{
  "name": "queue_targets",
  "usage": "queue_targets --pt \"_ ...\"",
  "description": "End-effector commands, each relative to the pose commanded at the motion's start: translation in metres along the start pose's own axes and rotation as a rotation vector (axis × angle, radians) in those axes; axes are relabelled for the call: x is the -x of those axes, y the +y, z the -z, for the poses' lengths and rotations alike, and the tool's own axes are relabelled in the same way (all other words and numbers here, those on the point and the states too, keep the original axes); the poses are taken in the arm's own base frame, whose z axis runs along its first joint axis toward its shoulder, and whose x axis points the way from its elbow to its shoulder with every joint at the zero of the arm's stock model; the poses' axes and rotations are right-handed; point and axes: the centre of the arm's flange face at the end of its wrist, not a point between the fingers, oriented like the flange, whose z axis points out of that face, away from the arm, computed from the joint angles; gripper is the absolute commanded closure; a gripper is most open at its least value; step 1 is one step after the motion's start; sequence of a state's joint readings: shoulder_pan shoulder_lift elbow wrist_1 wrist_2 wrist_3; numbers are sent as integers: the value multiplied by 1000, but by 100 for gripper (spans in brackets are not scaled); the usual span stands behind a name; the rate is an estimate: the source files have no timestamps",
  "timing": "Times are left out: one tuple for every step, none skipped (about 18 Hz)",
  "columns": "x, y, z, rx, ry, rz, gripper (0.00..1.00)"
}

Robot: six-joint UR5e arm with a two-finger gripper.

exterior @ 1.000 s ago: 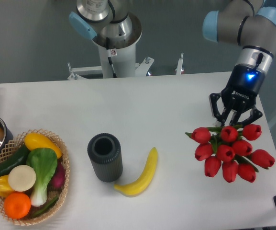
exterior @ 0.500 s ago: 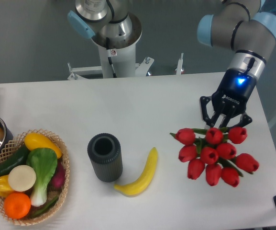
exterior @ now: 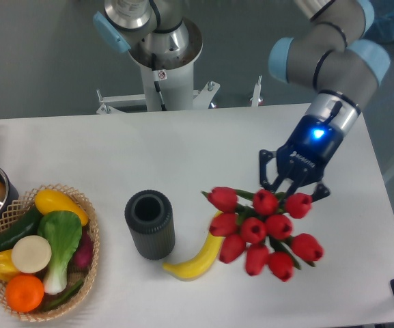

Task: Insert the flowers into the vase
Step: 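Carry the held red tulip bunch with the gripper over the dark grey vase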

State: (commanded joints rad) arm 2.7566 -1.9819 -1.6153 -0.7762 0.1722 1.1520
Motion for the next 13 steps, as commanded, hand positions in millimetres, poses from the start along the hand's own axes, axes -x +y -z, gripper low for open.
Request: queue_targets --pt "-4 -6 -2 -42 23 -2 83" --pt "-7 -9 -5 -72 41 -1 83" --pt "-11 -8 -9 -76 50 3 83" --pt "-17 -7 -19 -77 69 5 83" --pt "-22 -5 -28 -77 85 9 83" --pt "-27 -5 -34 -77 97 10 83" --pt "-30 -4 -39 -83 108 14 83" --pt "-35 -2 -46 -94 126 22 83" --pt "-45 -1 -54 -103 147 30 83" --pt "-57 -8 -59 -108 161 21 83" --pt "-66 -15 -62 -109 170 11 83" --pt "-72 -19 -67 -113 184 9 83" --pt "-77 -21 -73 -124 200 9 83"
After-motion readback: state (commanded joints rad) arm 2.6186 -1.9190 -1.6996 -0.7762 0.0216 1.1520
